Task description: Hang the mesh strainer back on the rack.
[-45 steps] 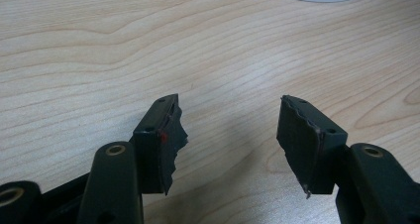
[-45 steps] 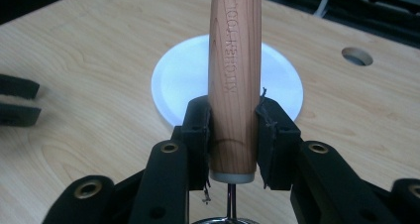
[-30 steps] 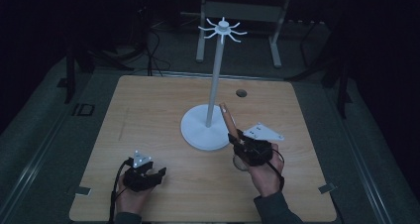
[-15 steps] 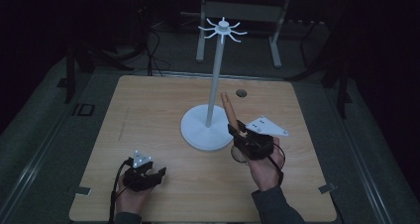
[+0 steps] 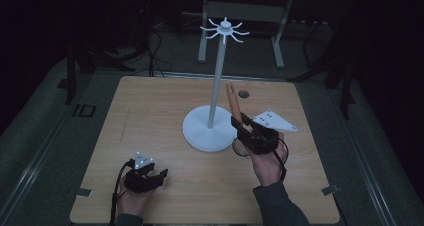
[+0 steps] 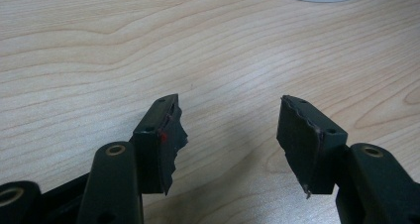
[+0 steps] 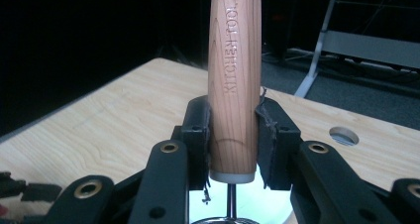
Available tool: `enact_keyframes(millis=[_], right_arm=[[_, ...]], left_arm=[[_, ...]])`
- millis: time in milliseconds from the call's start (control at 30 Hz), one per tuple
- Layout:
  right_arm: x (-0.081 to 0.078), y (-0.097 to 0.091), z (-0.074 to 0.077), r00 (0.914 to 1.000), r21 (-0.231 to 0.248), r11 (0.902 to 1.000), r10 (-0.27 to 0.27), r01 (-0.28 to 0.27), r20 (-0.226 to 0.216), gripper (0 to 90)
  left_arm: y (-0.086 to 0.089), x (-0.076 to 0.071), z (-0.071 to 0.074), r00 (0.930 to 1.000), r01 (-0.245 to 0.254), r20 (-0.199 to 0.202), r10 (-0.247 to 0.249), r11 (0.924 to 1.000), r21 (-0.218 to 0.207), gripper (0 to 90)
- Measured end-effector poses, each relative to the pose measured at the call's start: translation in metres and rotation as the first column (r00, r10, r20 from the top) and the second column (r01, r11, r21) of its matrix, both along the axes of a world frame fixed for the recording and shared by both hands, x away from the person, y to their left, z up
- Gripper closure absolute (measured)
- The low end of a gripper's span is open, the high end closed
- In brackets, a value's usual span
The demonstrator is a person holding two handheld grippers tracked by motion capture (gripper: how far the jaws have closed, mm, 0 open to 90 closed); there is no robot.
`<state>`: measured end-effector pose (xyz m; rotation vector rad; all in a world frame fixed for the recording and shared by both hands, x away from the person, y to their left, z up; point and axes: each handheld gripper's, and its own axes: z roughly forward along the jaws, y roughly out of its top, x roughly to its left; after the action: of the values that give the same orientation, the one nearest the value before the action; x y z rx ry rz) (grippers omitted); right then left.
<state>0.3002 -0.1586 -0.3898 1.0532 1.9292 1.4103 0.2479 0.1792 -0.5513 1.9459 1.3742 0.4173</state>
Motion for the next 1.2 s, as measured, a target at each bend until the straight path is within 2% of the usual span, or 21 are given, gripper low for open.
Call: enact_keyframes(millis=[367, 600, 800, 1033, 1200], right_arm=[[0.004, 0.004, 0.011, 0.9998, 0.044, 0.9990, -0.003, 0.002, 0.022, 69.1], [0.007, 0.003, 0.018, 0.9992, 0.100, 0.9949, -0.014, 0.010, 0.037, 69.1], [0.009, 0.002, 0.024, 0.9989, 0.117, 0.9931, -0.014, 0.009, 0.044, 69.1], [0.010, 0.001, 0.028, 0.9980, 0.110, 0.9938, -0.018, 0.011, 0.060, 69.1], [0.013, -0.002, 0.033, 0.9977, 0.144, 0.9895, -0.017, 0.007, 0.066, 69.1]], left_arm=[[0.000, 0.000, 0.000, 1.0000, 0.000, 0.000, 0.000, 1.0000, -0.001, 42.7], [0.000, 0.000, 0.000, 1.0000, -0.001, 0.000, 0.001, 1.0000, 0.000, 42.7], [0.001, 0.000, 0.000, 1.0000, -0.002, 0.002, 0.002, 1.0000, -0.002, 42.7], [0.001, 0.000, 0.000, 1.0000, -0.002, 0.001, 0.002, 1.0000, -0.001, 42.7], [0.000, 0.000, 0.000, 1.0000, -0.003, 0.000, 0.003, 1.0000, -0.002, 42.7]])
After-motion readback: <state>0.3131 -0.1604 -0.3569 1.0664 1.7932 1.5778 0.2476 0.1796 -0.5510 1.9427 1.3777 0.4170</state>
